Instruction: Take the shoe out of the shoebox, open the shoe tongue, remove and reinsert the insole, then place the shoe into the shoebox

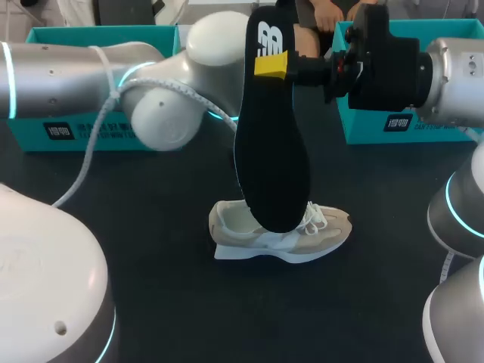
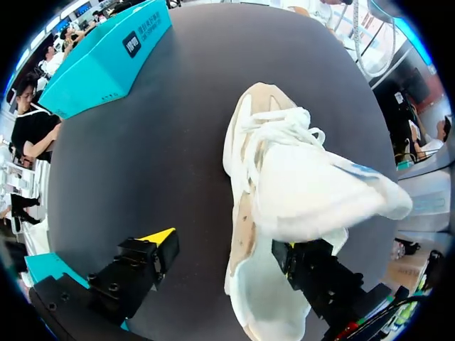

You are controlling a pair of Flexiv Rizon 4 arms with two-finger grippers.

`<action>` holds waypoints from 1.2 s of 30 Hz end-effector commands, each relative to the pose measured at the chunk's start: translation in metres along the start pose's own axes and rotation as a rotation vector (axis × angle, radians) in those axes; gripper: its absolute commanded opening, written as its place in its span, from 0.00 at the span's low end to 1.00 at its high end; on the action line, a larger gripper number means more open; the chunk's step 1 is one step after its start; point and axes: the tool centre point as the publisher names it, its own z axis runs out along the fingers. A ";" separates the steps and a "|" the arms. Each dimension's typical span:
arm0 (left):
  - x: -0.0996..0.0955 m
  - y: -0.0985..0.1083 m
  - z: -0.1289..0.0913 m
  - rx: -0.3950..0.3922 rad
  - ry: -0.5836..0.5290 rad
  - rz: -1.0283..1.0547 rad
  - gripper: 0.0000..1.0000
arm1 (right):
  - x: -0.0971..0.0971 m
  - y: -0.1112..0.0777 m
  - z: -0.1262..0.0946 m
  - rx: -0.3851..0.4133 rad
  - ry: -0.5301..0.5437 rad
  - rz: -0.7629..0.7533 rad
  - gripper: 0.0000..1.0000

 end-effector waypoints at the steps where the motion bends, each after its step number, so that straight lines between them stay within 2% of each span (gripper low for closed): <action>1: 0.001 -0.004 0.021 0.003 0.006 0.005 0.67 | 0.000 0.000 0.004 -0.001 -0.005 0.002 0.00; 3: 0.002 -0.003 0.025 0.009 0.007 0.006 0.62 | 0.000 0.000 0.004 -0.001 -0.005 0.002 0.00; 5: 0.003 -0.004 0.030 0.010 0.013 0.004 0.64 | 0.000 0.000 0.004 -0.001 -0.005 0.002 0.00; 7: 0.004 -0.004 0.032 0.012 0.016 0.004 0.57 | 0.000 0.000 0.004 -0.001 -0.005 0.002 0.00; 9: 0.006 -0.004 0.034 0.013 0.025 0.005 0.58 | 0.000 0.000 0.004 -0.001 -0.005 0.002 0.00; 10: 0.007 -0.004 0.035 0.015 0.026 0.005 0.53 | 0.000 0.000 0.004 -0.001 -0.005 0.002 0.00; 14: 0.009 -0.005 0.040 0.007 0.034 -0.004 0.42 | 0.000 0.000 0.004 -0.001 -0.005 0.002 0.00; 16: 0.009 -0.006 0.041 0.000 0.033 -0.009 0.24 | 0.000 0.000 0.004 -0.001 -0.005 0.002 0.00; 18: 0.009 -0.006 0.041 0.001 0.041 -0.012 0.00 | 0.000 0.000 0.004 -0.001 -0.005 0.002 0.00; 27: 0.009 -0.001 0.018 -0.004 0.136 0.068 0.00 | 0.000 0.000 0.004 -0.001 -0.005 0.002 0.00; 30: 0.005 -0.002 0.012 -0.032 0.263 0.131 0.00 | 0.000 0.000 0.004 -0.001 -0.005 0.002 0.00; 34: -0.002 -0.008 0.008 -0.066 0.351 0.252 0.00 | 0.000 0.000 0.004 -0.001 -0.005 0.002 0.00; 36: -0.007 -0.010 0.005 -0.086 0.317 0.245 0.00 | 0.000 0.000 0.004 -0.001 -0.005 0.002 0.00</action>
